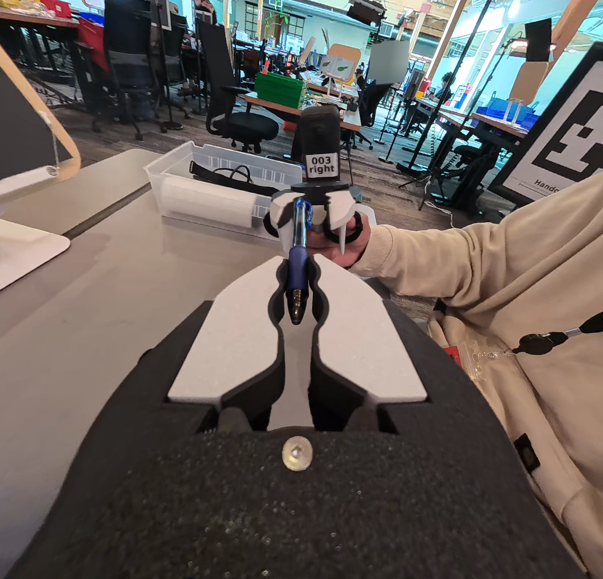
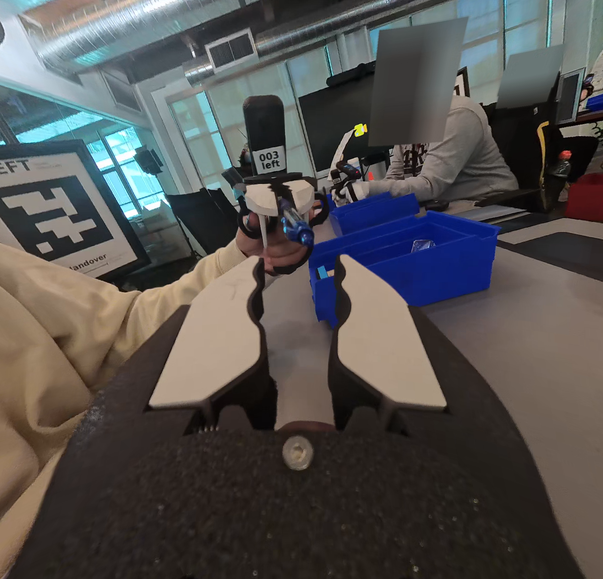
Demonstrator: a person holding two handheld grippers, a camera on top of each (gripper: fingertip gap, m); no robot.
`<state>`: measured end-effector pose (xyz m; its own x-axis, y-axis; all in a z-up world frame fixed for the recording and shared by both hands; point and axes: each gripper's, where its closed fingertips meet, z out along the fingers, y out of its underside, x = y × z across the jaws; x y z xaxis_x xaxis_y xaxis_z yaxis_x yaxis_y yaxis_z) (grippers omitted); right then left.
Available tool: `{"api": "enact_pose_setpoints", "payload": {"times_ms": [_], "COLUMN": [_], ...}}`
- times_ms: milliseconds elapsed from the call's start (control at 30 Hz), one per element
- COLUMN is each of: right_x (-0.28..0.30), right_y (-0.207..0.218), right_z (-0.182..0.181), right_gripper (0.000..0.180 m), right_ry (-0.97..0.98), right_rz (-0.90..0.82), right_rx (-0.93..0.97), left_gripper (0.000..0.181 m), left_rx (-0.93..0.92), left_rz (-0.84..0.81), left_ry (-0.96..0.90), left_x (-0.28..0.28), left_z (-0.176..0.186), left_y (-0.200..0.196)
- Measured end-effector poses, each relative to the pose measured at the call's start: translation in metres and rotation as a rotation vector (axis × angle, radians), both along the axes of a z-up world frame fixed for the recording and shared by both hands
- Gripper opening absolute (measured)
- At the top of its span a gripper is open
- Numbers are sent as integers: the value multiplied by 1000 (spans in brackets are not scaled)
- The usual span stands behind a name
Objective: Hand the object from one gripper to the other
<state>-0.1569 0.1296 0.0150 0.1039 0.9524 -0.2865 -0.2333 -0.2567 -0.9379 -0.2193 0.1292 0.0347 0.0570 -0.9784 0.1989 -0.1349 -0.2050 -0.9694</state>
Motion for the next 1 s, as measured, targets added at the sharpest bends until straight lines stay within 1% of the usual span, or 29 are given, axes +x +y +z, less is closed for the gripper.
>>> {"api": "enact_pose_setpoints", "payload": {"times_ms": [133,167,233,300,500,633,767,900,1000], "right_x": [-2,-2,2,5,7,7,7,6,6], "right_y": [0,0,0,-1,-2,-3,-3,-4,-5], "right_z": [-3,-4,-4,-3,-6,-7,-8,-8,-10], "right_gripper": [37,32,17,16,15,15,15,15,15], "right_ry": [-7,-2,12,28,-23,-40,-53,-69,-92], "right_rz": [0,3,9,24,38,39,41,41,44], "right_rx": [0,-4,-2,-4,1,4,4,12,12], "left_gripper": [11,11,11,11,11,12,23,27,31], "left_rx": [-21,-26,-28,-36,-55,-68,-61,-42,-33], "left_rz": [-33,-38,-39,-50,-48,-54,-63,-71,-68], "left_ry": [9,10,33,65,42,62,119,207,223], "left_x": [11,14,18,21,23,22,23,30,32], "left_z": [-8,-10,-17,-25,-25,-31,-41,-57,-61], "left_y": [-4,-5,-4,-6,-4,-4,-6,-10,-10]}}
